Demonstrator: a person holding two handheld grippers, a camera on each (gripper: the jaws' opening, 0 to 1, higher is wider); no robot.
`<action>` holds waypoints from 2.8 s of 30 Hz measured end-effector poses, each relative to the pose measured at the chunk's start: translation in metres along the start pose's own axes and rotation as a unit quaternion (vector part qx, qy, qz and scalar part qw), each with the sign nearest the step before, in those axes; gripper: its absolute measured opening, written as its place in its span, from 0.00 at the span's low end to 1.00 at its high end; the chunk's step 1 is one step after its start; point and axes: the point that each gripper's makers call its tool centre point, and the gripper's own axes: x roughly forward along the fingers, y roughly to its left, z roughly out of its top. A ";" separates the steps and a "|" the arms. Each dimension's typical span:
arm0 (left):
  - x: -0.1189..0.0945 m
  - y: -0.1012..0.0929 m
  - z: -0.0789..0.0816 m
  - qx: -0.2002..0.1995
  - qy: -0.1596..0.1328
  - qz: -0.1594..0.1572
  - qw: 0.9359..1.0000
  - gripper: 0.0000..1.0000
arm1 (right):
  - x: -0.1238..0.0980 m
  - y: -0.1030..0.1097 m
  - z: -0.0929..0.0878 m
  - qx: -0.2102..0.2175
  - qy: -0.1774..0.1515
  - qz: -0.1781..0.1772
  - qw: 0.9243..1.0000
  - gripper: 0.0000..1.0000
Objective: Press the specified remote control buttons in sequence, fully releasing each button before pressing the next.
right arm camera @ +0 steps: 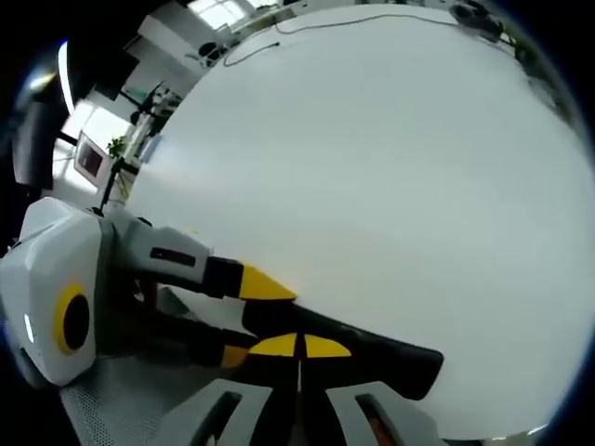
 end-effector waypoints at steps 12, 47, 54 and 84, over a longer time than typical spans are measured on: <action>0.001 0.000 0.002 0.000 -0.011 0.002 1.000 0.25 | -0.001 0.002 -0.001 -0.014 0.005 -0.004 1.000 0.00; 0.001 0.000 0.002 -0.014 -0.022 0.011 1.000 0.25 | -0.152 0.016 0.078 -0.052 -0.345 -0.020 0.937 0.00; 0.001 0.000 0.003 -0.023 -0.031 0.018 0.999 0.25 | -0.220 0.019 0.091 -0.092 -0.416 -0.037 0.904 0.03; 0.001 0.000 0.003 -0.068 -0.046 0.054 0.995 0.25 | -0.329 -0.034 0.025 -0.075 -0.584 -0.195 0.784 0.97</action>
